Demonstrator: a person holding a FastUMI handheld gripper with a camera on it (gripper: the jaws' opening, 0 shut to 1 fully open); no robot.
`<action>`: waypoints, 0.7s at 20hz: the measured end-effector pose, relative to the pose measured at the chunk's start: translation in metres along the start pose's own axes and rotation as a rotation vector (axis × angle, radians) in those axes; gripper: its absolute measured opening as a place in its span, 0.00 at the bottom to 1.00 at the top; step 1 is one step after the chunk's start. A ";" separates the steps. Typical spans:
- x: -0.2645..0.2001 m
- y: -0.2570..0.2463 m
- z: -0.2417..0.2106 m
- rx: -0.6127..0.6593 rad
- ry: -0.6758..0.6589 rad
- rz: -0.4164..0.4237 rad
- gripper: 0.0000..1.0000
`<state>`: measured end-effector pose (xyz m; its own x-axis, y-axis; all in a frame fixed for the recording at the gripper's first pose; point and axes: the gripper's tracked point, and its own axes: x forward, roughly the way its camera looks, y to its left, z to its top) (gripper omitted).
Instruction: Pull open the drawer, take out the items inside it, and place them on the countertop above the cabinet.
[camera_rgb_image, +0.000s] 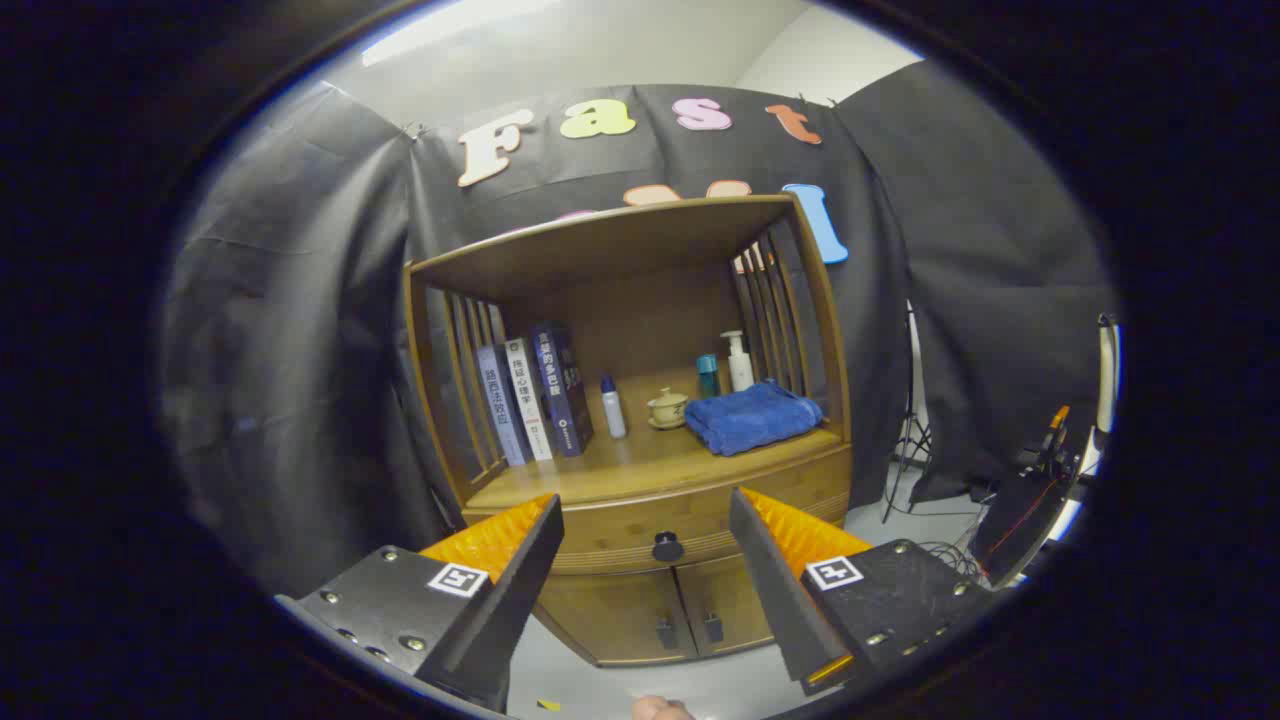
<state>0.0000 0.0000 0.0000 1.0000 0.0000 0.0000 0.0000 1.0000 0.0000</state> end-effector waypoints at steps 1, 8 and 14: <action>0.001 -0.003 0.001 -0.006 -0.009 -0.008 1.00; 0.002 -0.009 -0.014 -0.016 0.018 -0.015 1.00; 0.005 -0.005 -0.024 -0.020 0.033 -0.005 1.00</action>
<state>0.0054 -0.0049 -0.0236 0.9994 -0.0049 -0.0331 0.0042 0.9998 -0.0200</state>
